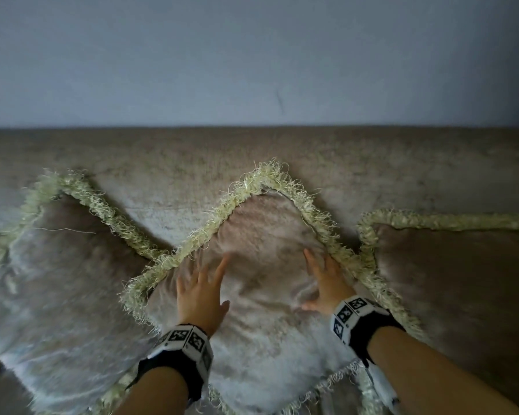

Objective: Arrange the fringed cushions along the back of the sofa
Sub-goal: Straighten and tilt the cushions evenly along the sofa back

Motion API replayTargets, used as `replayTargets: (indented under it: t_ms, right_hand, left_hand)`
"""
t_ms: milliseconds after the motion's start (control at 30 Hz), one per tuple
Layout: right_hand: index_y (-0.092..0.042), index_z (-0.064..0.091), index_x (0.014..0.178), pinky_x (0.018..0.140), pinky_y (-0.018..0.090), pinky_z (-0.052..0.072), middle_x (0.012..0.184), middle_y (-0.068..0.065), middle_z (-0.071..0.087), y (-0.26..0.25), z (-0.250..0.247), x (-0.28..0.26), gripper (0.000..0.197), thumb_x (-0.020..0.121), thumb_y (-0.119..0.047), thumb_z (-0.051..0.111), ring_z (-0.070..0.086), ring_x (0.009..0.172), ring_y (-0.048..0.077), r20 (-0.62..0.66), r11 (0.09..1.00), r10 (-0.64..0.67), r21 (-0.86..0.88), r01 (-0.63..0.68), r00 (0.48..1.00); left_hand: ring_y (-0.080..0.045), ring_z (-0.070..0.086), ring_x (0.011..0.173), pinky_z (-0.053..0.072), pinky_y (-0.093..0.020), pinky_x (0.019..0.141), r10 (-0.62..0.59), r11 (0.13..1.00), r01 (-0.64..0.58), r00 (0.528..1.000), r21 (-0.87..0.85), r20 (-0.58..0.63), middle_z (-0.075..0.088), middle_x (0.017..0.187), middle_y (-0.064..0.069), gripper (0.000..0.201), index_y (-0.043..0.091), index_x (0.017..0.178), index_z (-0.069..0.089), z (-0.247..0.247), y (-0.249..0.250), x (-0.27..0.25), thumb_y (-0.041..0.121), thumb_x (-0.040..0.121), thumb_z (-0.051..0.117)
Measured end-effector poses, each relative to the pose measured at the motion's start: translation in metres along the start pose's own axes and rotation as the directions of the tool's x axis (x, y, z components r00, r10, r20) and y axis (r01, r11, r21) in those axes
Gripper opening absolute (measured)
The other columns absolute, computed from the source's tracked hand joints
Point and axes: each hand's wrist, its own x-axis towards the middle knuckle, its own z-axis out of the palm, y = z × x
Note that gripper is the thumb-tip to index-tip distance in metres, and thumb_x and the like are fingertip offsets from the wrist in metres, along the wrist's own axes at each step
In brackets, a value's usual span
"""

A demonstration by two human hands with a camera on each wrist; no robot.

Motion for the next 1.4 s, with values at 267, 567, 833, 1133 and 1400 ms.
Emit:
replayTargets:
  t_ms: [267, 567, 833, 1133, 1400]
  right_hand:
    - [-0.043, -0.002, 0.147, 0.082, 0.029, 0.054, 0.152, 0.011, 0.016, 0.061, -0.041, -0.061, 0.098, 0.082, -0.026, 0.070, 0.059, 0.112, 0.022, -0.174, 0.992, -0.069, 0.092, 0.085, 0.982]
    - [-0.047, -0.020, 0.139, 0.107, 0.043, 0.037, 0.155, 0.021, 0.001, 0.230, -0.070, -0.119, 0.121, 0.072, -0.031, 0.079, 0.033, 0.138, 0.035, -0.108, 0.919, 0.298, 0.300, -0.255, 0.948]
    - [-0.045, -0.028, 0.137, 0.117, 0.047, 0.020, 0.158, 0.016, -0.005, 0.388, -0.090, -0.128, 0.127, 0.067, -0.048, 0.078, 0.008, 0.146, 0.033, -0.052, 0.824, 0.464, 0.393, -0.409, 0.884]
    - [-0.048, -0.024, 0.139, 0.118, 0.047, 0.020, 0.158, 0.003, -0.012, 0.508, -0.089, -0.091, 0.130, 0.062, -0.050, 0.081, 0.005, 0.147, 0.027, 0.045, 0.803, 0.359, 0.493, -0.334, 0.932]
    - [-0.048, -0.035, 0.127, 0.120, 0.045, 0.010, 0.157, -0.007, -0.019, 0.533, -0.058, -0.055, 0.140, 0.029, -0.089, 0.056, -0.006, 0.147, 0.019, -0.044, 0.815, 0.206, 0.560, -0.146, 0.978]
  left_hand:
    - [-0.016, 0.053, 0.113, 0.035, -0.031, 0.105, 0.154, 0.984, -0.165, 0.978, -0.071, -0.138, 0.054, 0.125, 0.005, 0.060, 0.031, 0.145, 0.019, -0.041, 0.074, -0.028, 0.037, 0.091, 0.045]
    - [-0.020, 0.036, 0.130, 0.027, -0.034, 0.110, 0.446, 0.893, -0.450, 0.890, -0.025, -0.094, 0.032, 0.145, 0.003, 0.072, 0.037, 0.146, 0.009, -0.027, 0.232, -0.017, 0.045, 0.088, 0.049]
    - [-0.027, 0.029, 0.140, 0.029, -0.048, 0.110, 0.562, 0.822, -0.561, 0.827, 0.099, 0.026, 0.028, 0.152, -0.011, 0.103, 0.041, 0.146, 0.001, -0.011, 0.374, 0.002, 0.060, 0.068, 0.067]
    - [-0.043, -0.005, 0.143, 0.001, -0.063, 0.110, 0.613, 0.722, -0.632, 0.773, 0.282, 0.163, -0.007, 0.154, -0.026, 0.143, 0.046, 0.127, -0.041, 0.005, 0.512, 0.075, 0.070, 0.046, 0.074]
    - [-0.040, -0.006, 0.143, -0.003, -0.052, 0.115, 0.555, 0.710, -0.620, 0.785, 0.335, 0.276, -0.006, 0.154, -0.027, 0.140, 0.051, 0.115, -0.050, 0.014, 0.522, 0.090, 0.071, 0.047, 0.071]
